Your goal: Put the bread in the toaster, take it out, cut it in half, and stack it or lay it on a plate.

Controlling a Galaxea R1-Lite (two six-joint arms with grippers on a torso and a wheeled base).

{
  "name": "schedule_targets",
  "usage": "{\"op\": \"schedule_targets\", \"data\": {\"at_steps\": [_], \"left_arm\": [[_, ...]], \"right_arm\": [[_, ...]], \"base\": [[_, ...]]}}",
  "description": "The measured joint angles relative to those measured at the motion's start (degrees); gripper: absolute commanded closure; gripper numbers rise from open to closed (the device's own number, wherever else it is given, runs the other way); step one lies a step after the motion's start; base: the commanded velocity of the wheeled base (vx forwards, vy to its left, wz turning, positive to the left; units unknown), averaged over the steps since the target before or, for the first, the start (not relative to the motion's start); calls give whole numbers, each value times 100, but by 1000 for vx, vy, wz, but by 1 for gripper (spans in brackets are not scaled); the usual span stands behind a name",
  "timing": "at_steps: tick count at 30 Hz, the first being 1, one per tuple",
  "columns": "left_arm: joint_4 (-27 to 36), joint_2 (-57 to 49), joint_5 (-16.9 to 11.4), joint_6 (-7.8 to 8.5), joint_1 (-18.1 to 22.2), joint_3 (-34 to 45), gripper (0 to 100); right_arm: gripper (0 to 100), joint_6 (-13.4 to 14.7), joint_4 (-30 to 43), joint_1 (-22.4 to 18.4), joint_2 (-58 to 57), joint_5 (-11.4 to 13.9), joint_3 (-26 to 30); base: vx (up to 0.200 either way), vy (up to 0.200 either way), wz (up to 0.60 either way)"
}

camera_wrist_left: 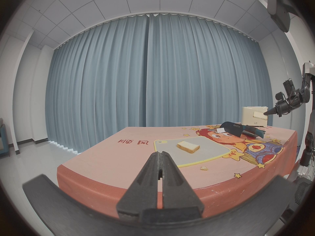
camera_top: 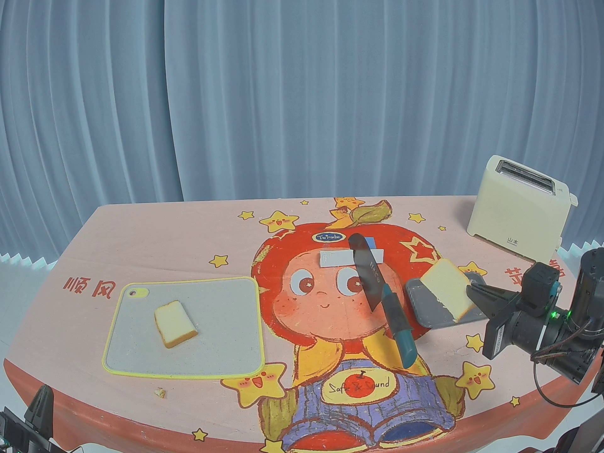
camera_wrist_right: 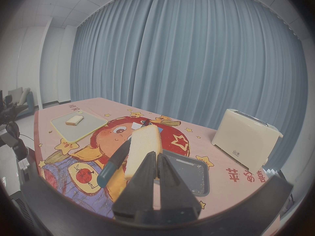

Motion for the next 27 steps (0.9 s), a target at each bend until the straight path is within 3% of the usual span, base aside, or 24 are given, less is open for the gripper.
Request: {"op": "schedule_targets", "data": {"at_steps": [27], "left_arm": [[0, 0, 2, 0, -5, 0, 100]], "right_arm": [[100, -41, 2, 0, 0, 0, 22]], "base": [[0, 0, 0]]}}
